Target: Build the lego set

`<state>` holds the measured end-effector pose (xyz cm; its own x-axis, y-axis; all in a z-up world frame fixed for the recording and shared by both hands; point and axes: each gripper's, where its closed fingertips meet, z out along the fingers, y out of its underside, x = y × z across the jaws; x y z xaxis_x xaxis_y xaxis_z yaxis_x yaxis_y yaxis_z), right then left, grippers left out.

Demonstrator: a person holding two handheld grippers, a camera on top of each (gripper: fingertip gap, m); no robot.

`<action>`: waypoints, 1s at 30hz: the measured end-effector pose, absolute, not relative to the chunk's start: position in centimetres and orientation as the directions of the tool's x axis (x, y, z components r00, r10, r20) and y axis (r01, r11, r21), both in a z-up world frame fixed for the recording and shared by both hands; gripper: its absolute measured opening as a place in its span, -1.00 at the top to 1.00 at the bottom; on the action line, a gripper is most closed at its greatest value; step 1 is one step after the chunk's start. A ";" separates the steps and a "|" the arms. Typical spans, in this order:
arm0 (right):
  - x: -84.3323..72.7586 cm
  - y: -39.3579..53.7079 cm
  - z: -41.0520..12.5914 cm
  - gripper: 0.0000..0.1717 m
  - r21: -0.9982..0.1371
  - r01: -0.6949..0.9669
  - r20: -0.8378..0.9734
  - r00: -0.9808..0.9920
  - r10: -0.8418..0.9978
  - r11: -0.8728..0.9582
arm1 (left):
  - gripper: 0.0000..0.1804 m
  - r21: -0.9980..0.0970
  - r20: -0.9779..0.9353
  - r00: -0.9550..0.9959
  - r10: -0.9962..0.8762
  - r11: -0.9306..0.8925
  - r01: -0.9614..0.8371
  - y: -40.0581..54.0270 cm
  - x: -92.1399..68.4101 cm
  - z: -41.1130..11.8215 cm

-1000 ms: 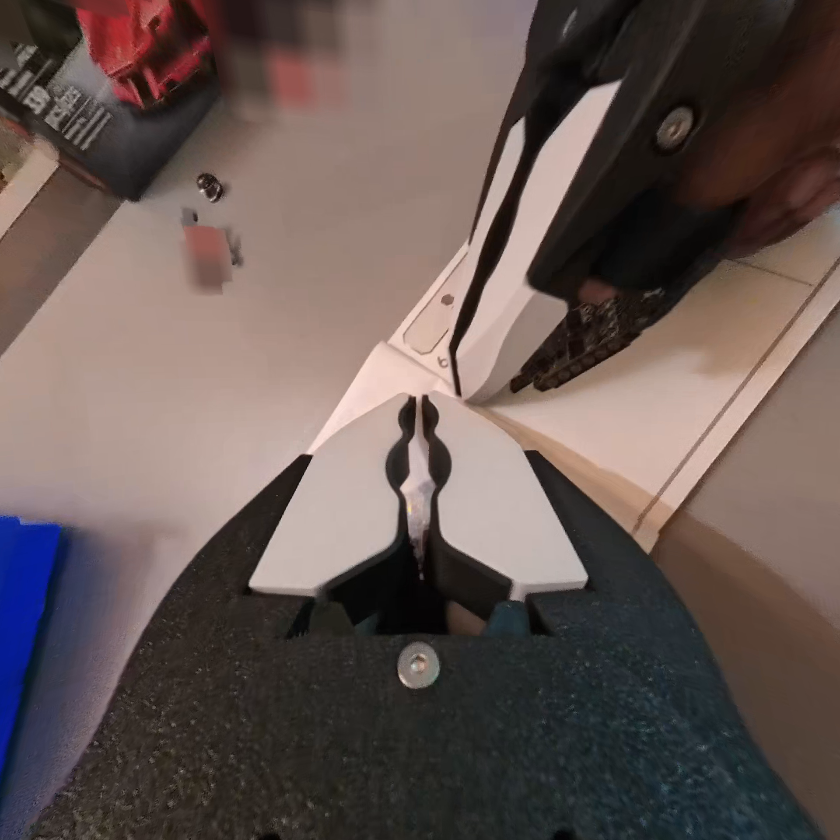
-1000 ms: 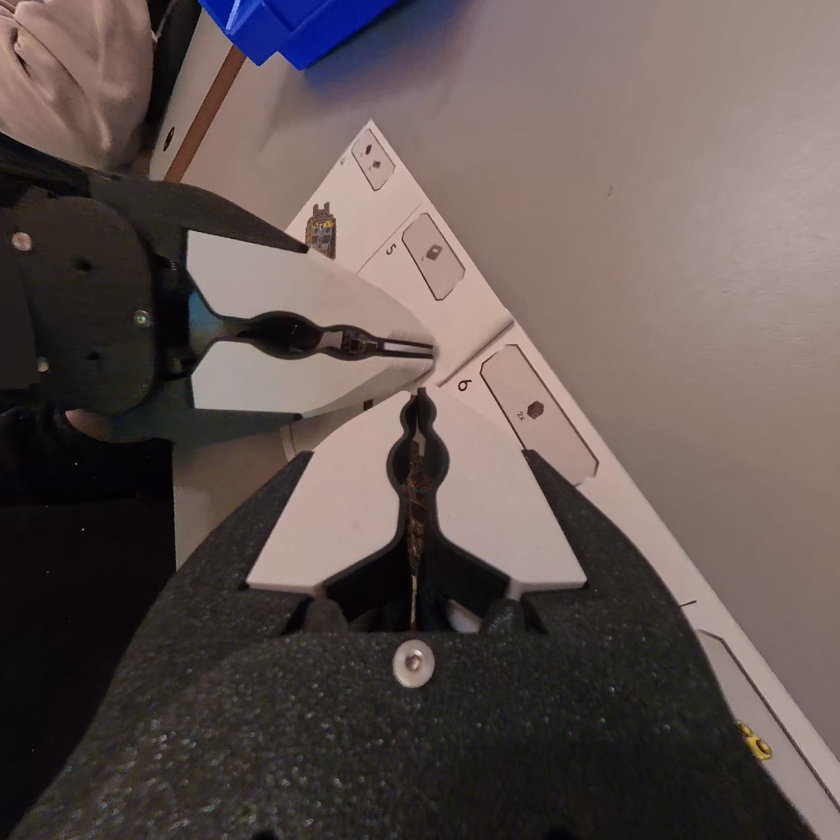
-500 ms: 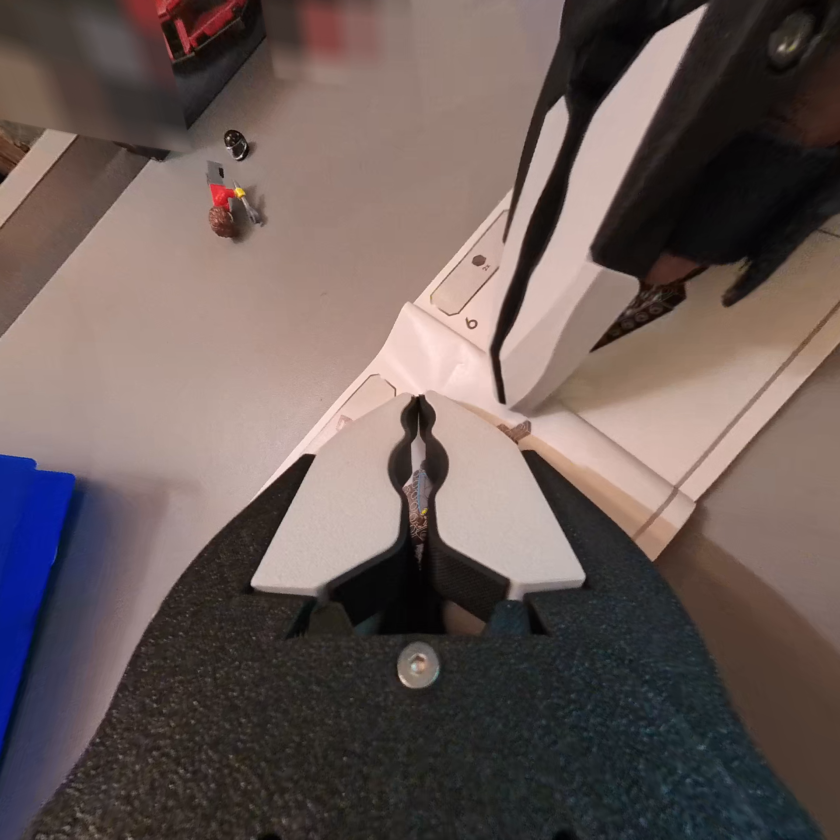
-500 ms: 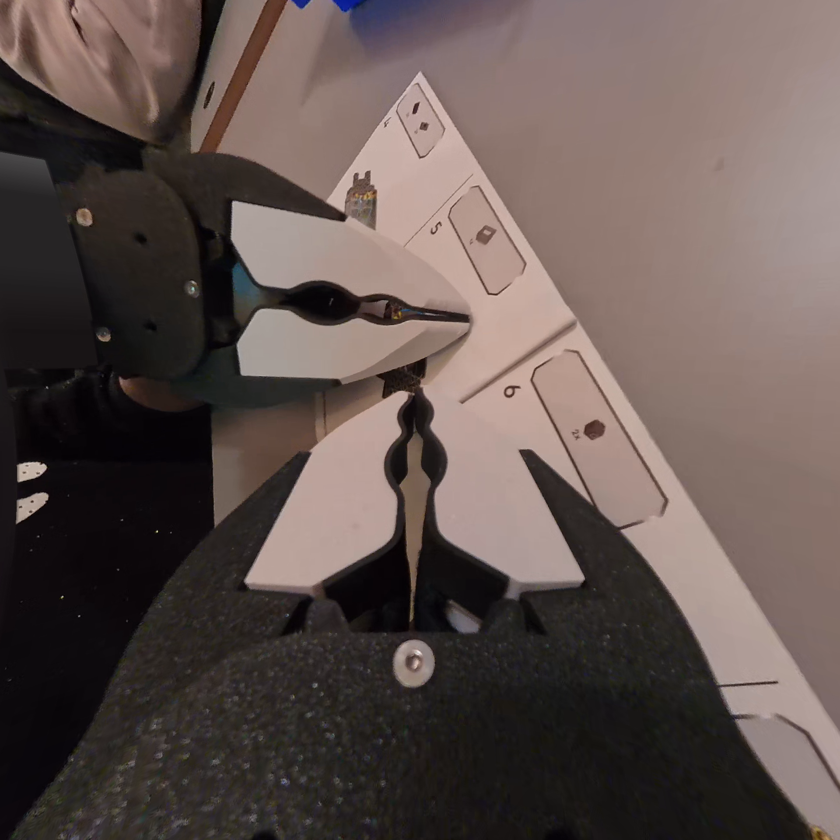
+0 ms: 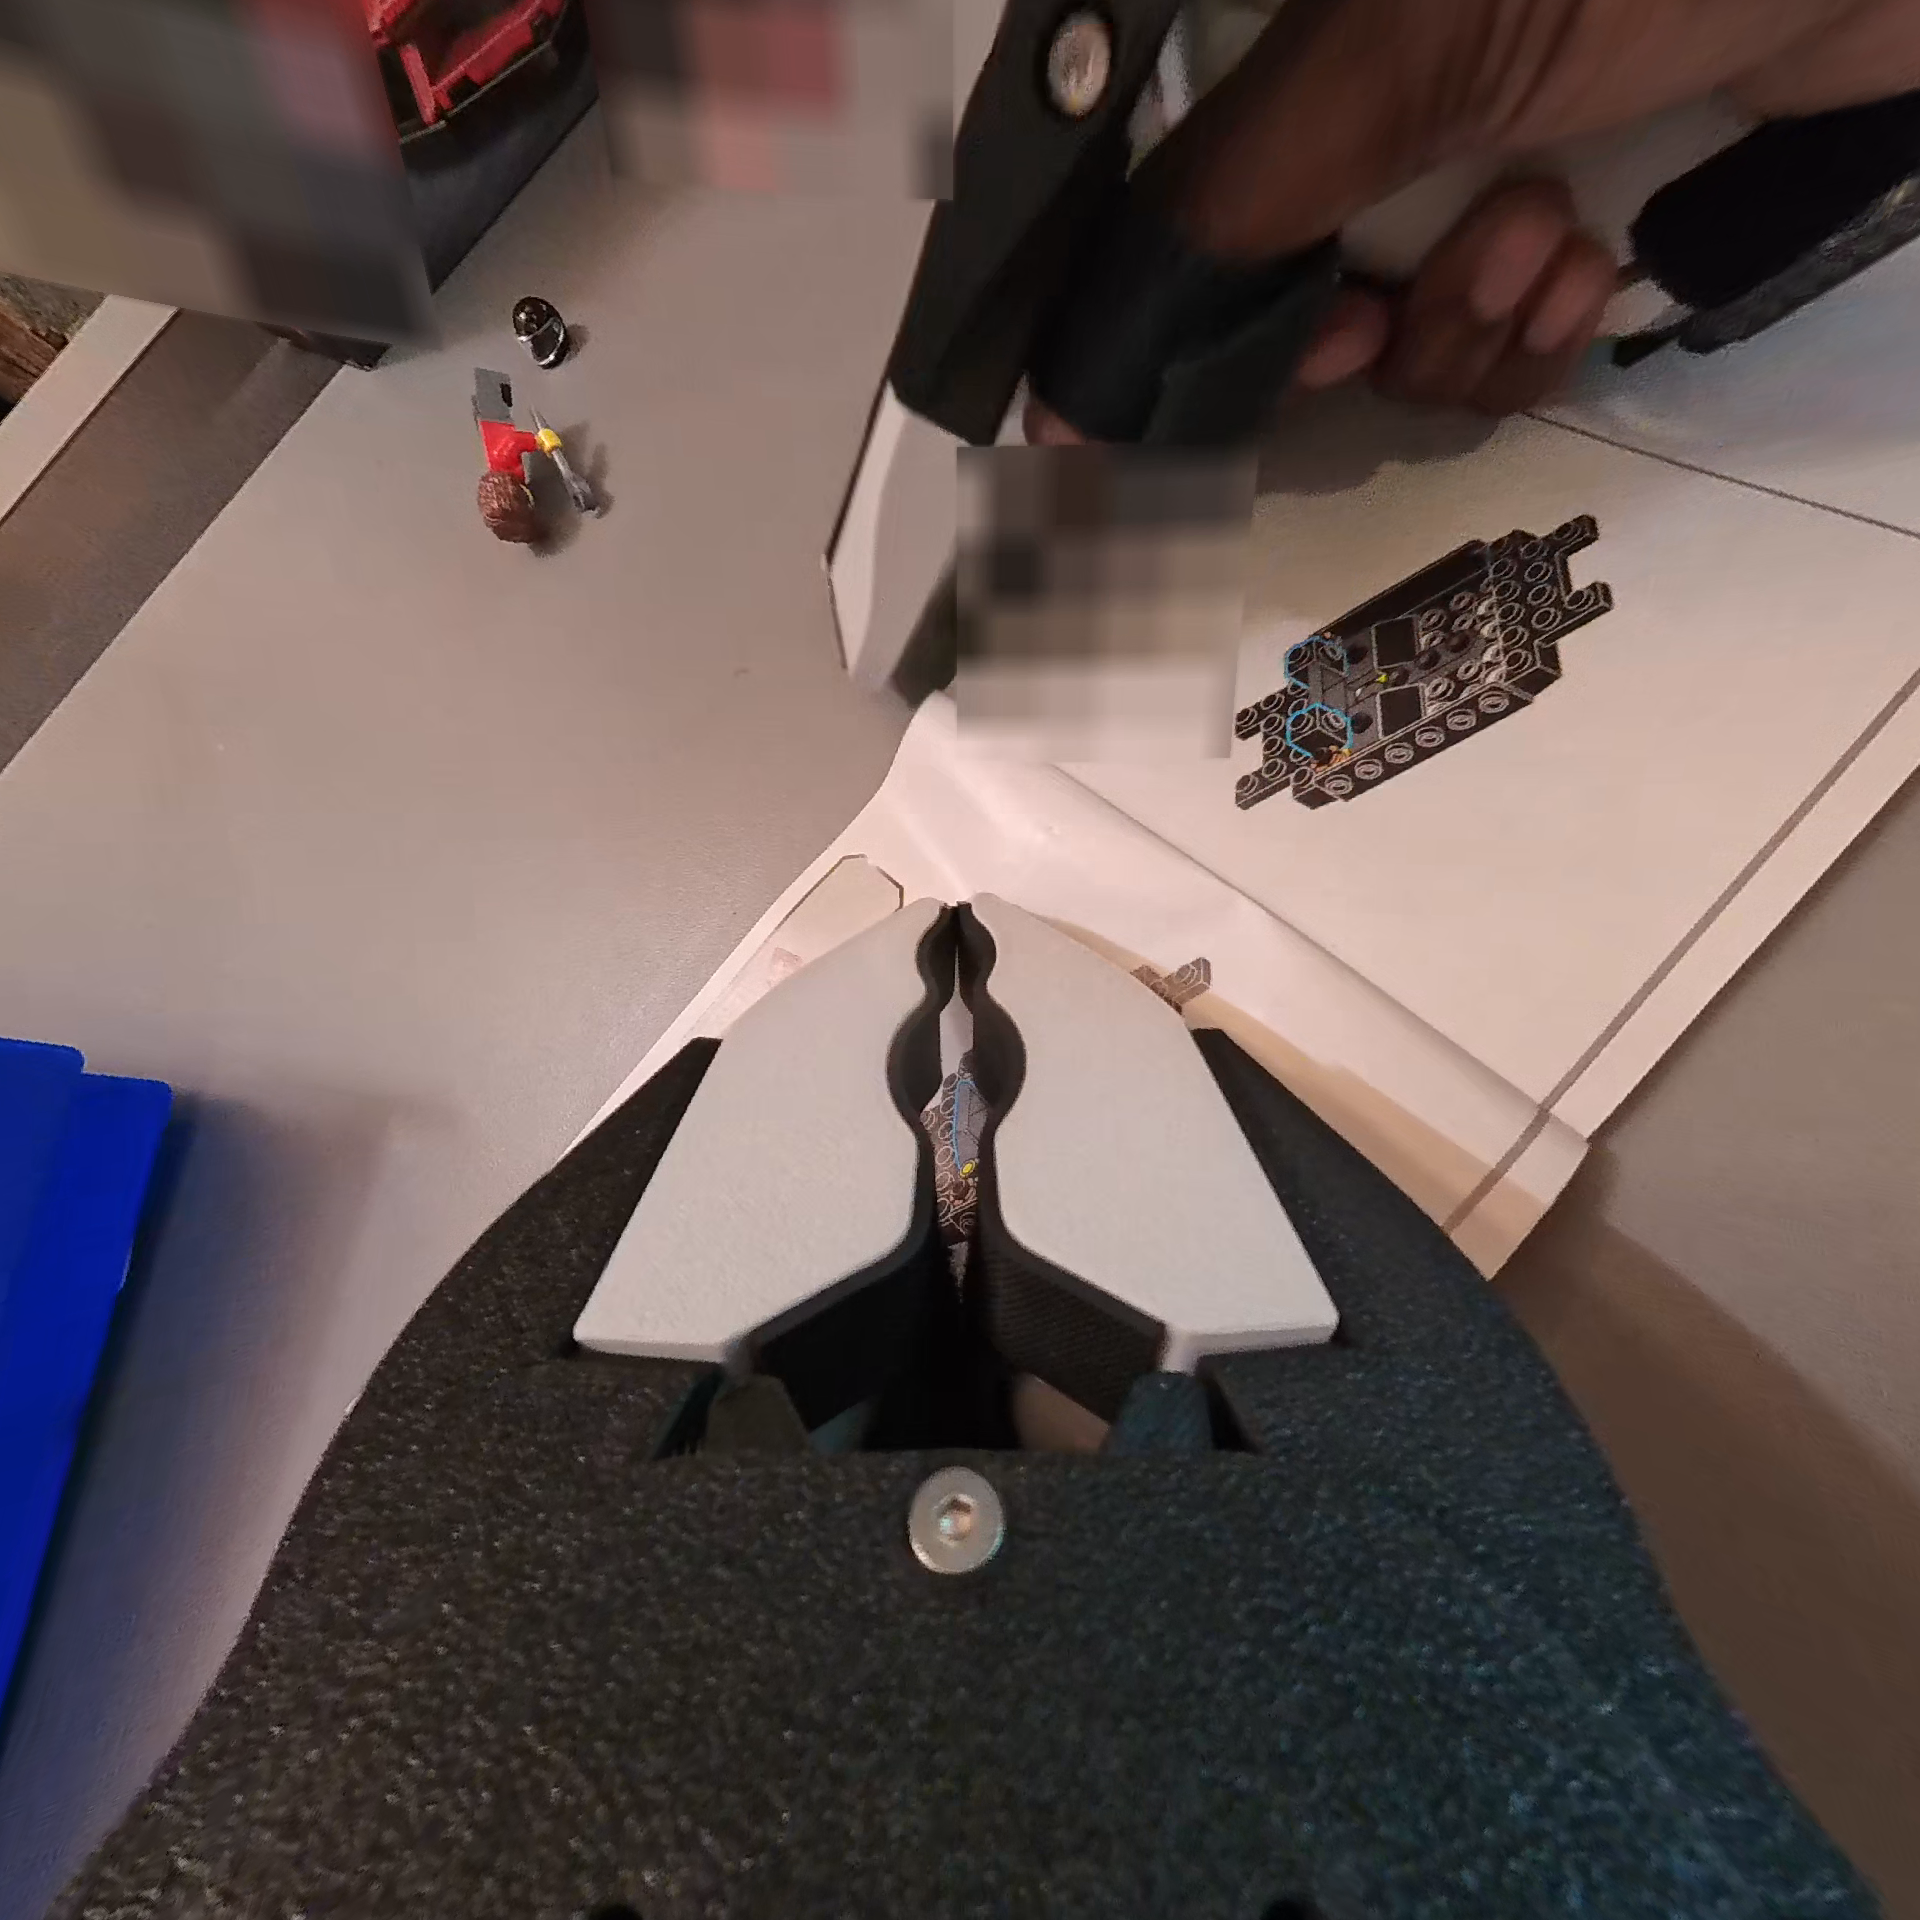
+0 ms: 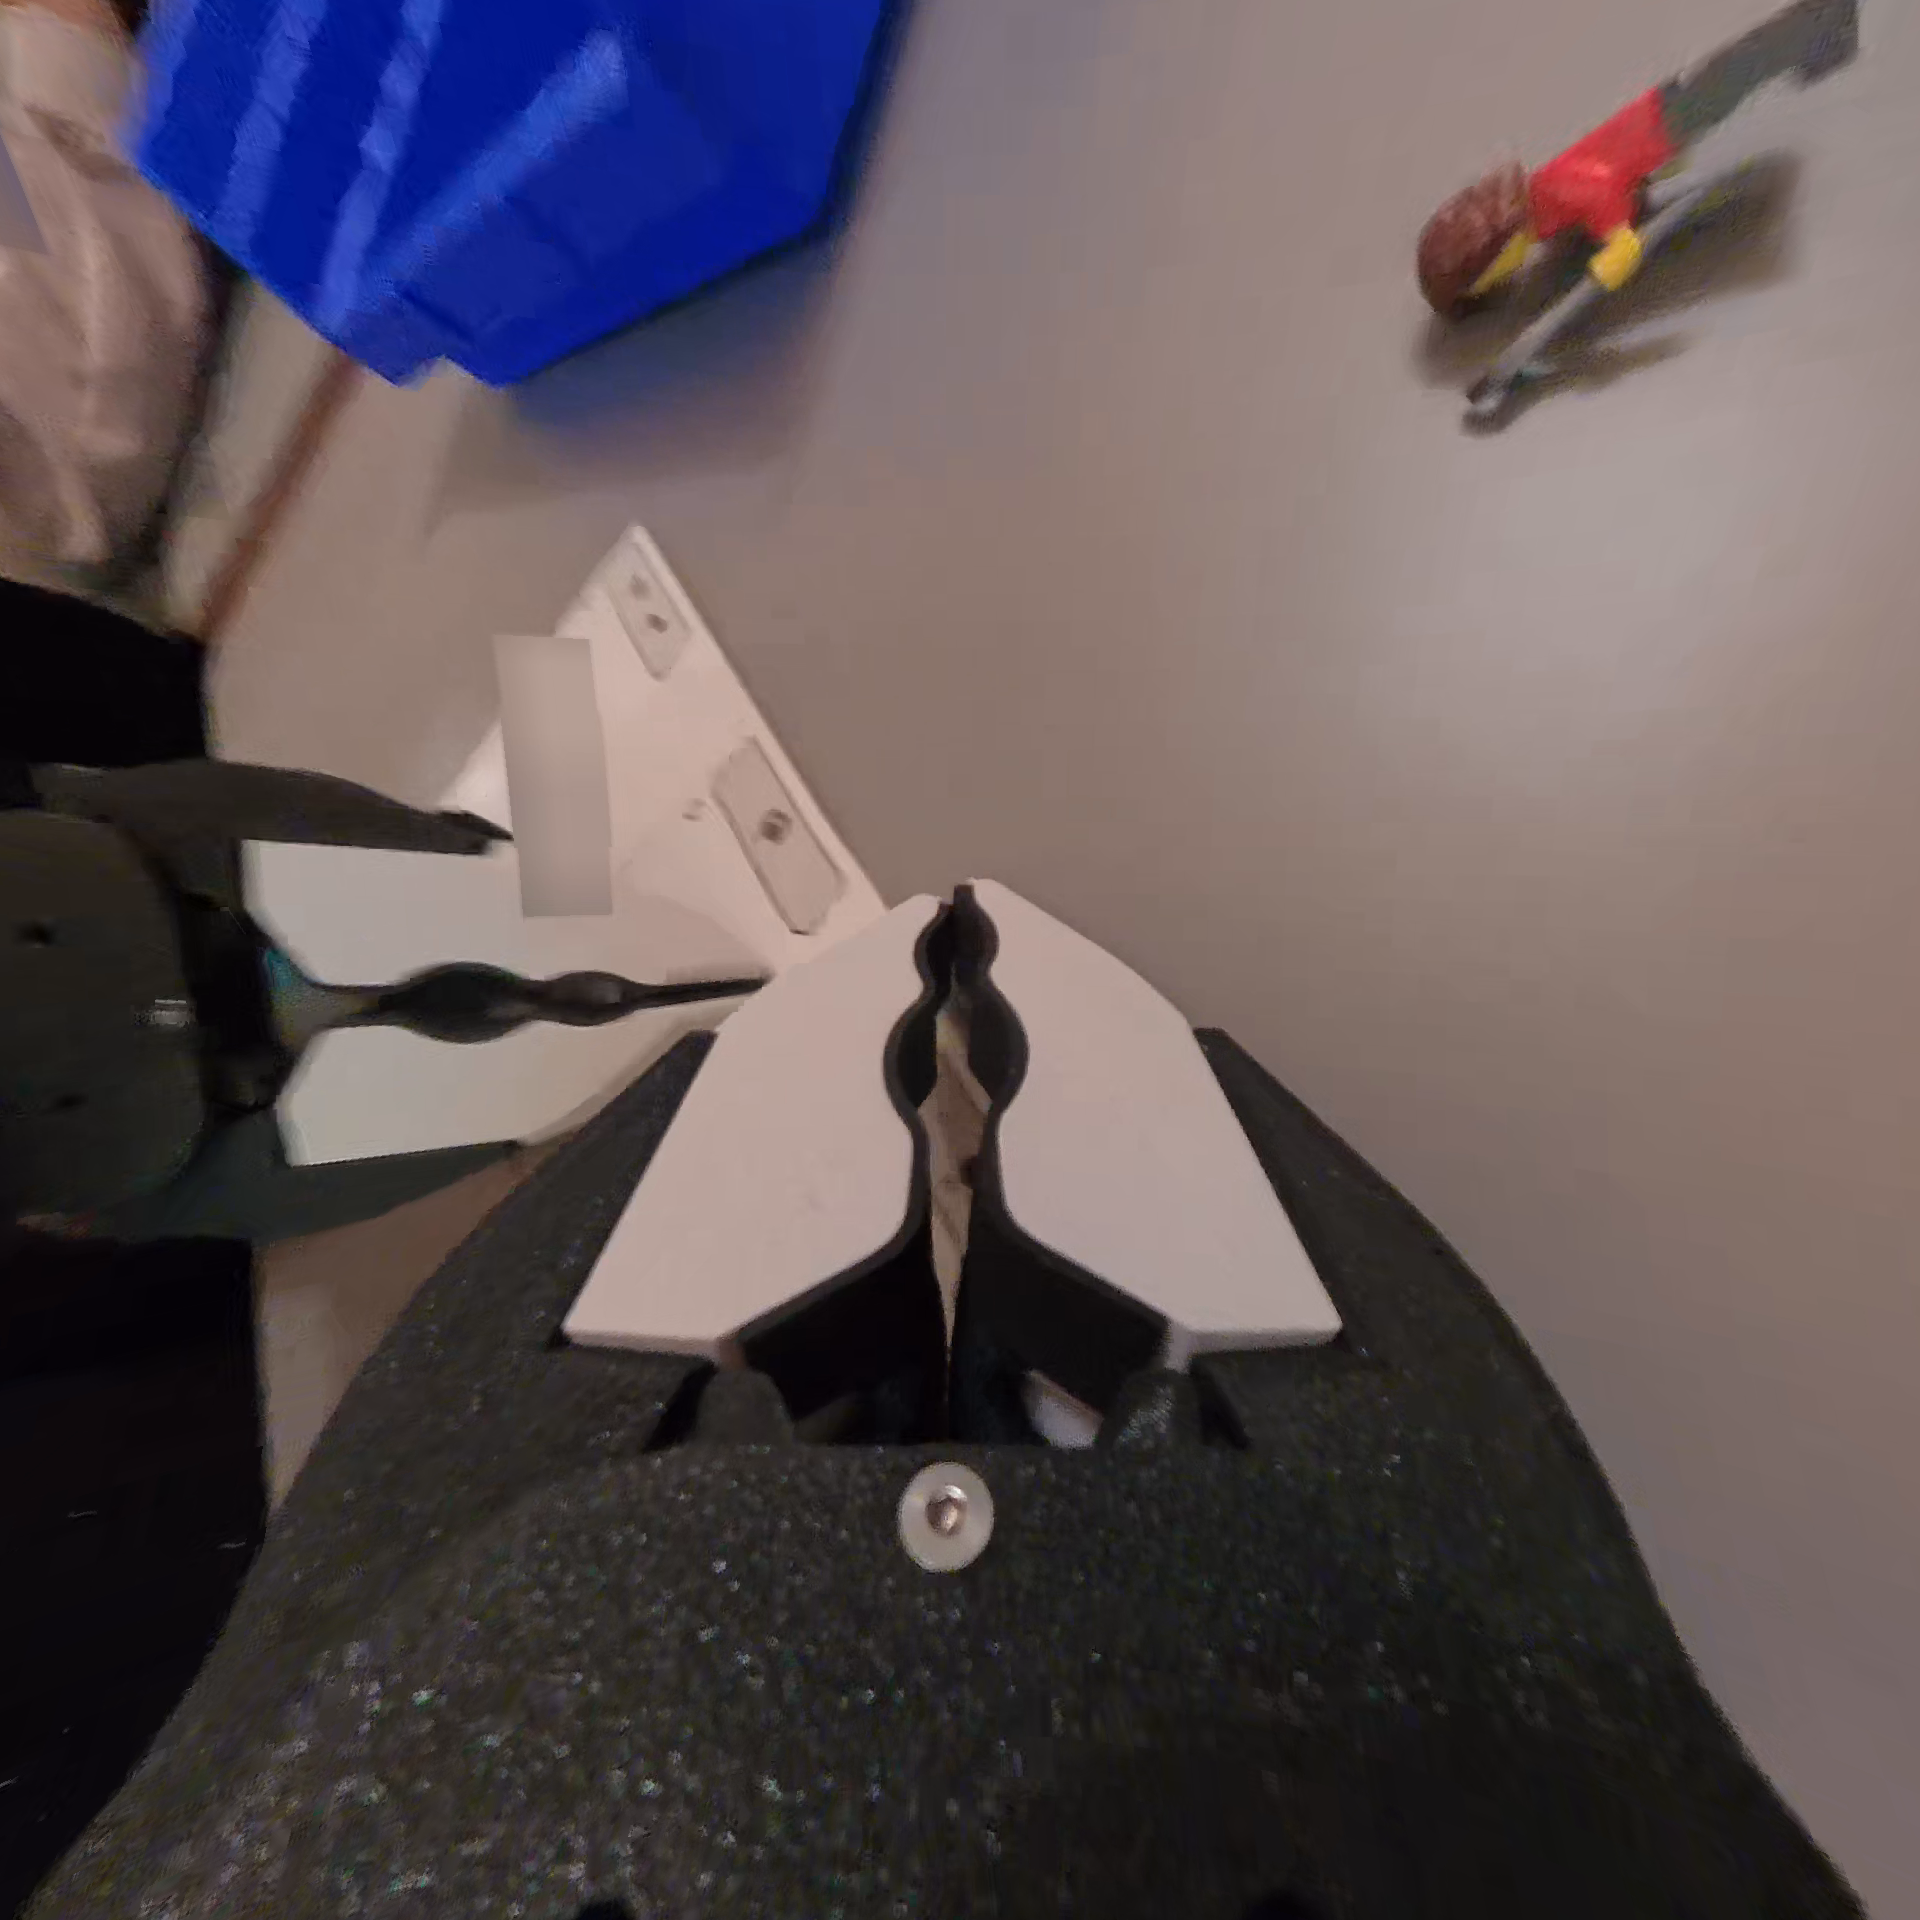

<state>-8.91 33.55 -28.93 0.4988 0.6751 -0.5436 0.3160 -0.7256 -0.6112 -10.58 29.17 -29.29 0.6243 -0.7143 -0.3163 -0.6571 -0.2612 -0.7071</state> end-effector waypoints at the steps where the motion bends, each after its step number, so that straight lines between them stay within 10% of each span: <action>1: -9.3 33.1 -27.9 1.00 -0.617 0.272 -0.593 0.455 0.664 -0.738 | 1.00 -0.707 -0.316 0.624 -0.714 -0.262 -0.657 29.2 -10.6 -29.3; 30: -9.4 22.1 -28.8 1.00 -0.498 0.426 -0.632 0.418 0.652 -0.756 | 1.00 -0.712 -0.296 0.635 -0.713 -0.278 -0.645 29.3 -10.6 -29.3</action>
